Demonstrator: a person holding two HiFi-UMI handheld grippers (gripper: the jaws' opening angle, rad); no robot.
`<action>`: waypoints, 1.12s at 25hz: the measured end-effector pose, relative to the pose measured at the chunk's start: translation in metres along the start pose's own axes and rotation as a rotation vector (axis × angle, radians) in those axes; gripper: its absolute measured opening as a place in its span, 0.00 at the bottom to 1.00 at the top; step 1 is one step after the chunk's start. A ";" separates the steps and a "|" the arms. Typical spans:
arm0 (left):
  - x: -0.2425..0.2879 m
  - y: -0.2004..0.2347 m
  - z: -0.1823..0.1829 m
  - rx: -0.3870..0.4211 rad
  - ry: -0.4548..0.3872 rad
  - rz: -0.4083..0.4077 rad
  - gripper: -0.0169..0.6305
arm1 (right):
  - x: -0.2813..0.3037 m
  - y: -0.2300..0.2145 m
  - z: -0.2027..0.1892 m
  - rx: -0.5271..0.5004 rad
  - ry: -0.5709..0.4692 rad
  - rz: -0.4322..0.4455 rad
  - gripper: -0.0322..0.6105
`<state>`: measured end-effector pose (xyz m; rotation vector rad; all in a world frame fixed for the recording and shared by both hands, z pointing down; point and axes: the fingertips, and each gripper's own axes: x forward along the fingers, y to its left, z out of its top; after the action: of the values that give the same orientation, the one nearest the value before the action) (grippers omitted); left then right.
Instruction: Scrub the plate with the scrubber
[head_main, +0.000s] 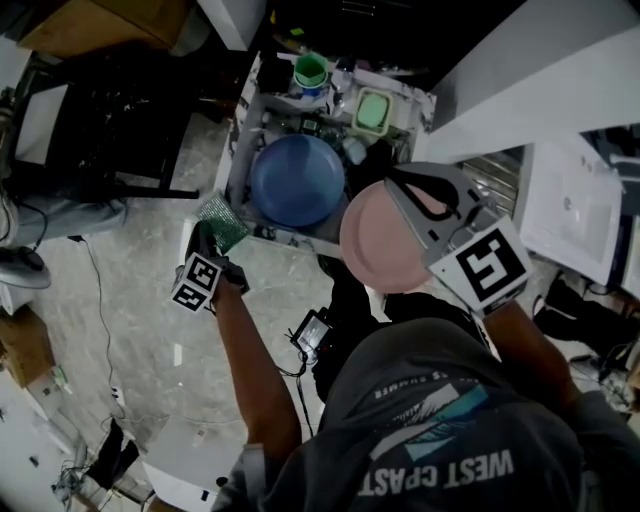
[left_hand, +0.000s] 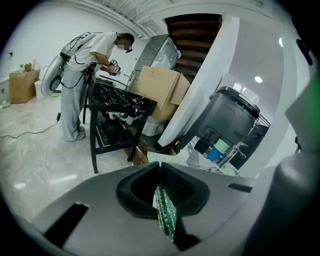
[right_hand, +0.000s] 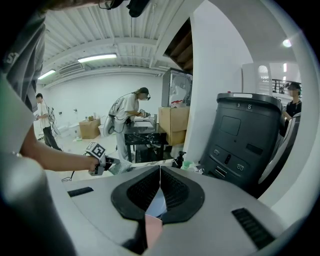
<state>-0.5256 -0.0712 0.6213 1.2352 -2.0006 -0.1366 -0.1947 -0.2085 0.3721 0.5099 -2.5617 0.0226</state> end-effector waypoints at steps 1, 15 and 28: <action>0.001 0.000 0.001 0.003 -0.003 0.002 0.05 | -0.001 0.000 -0.001 0.000 0.000 -0.002 0.10; -0.001 -0.003 -0.001 0.029 -0.013 -0.002 0.13 | -0.011 0.000 -0.004 -0.001 -0.006 -0.006 0.10; -0.034 -0.014 0.018 0.112 -0.074 0.025 0.21 | -0.022 0.006 -0.004 -0.005 -0.030 0.009 0.10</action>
<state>-0.5194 -0.0567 0.5838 1.2917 -2.1110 -0.0599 -0.1777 -0.1945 0.3653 0.5009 -2.5922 0.0124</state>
